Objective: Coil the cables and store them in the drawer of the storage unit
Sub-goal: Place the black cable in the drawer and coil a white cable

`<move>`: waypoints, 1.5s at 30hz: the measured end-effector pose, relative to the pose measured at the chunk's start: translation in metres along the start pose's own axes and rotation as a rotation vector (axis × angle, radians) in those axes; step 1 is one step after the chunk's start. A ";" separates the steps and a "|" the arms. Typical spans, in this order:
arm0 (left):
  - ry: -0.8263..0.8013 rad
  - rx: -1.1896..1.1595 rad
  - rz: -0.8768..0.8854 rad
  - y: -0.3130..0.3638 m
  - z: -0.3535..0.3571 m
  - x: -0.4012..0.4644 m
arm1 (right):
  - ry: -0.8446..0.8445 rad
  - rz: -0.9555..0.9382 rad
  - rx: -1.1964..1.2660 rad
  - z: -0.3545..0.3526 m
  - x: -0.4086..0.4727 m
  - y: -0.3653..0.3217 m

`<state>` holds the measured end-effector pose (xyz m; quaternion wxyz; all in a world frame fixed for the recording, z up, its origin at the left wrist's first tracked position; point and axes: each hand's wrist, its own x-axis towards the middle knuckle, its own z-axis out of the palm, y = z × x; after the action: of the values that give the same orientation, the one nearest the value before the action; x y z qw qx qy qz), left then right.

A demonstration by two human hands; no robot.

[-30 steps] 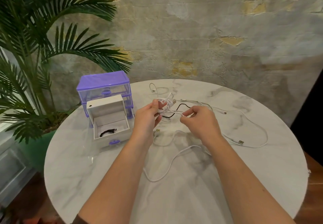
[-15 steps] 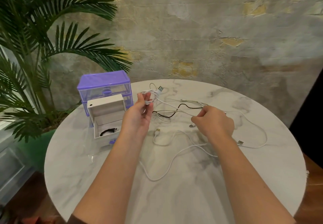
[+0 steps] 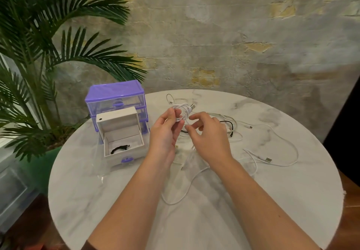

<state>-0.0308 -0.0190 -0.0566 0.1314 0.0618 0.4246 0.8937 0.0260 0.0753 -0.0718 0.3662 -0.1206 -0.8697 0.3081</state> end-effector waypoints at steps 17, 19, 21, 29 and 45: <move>-0.242 0.156 -0.160 0.007 -0.001 -0.003 | -0.003 0.160 0.341 -0.009 0.004 0.003; -0.218 0.135 -0.183 0.009 0.000 0.000 | 0.000 0.194 0.376 -0.011 0.005 0.004; -0.182 0.130 -0.184 0.010 0.001 0.001 | -0.002 0.208 0.391 -0.013 0.006 0.003; -0.142 0.535 0.045 0.008 -0.004 0.000 | 0.006 0.151 0.249 -0.012 0.004 0.010; -0.128 0.789 0.128 0.003 -0.007 0.000 | 0.078 -0.114 -0.019 -0.013 0.006 0.015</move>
<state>-0.0329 -0.0263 -0.0587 0.0676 0.1892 0.7213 0.6628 0.0310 0.0956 -0.0713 0.4155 -0.0860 -0.8632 0.2735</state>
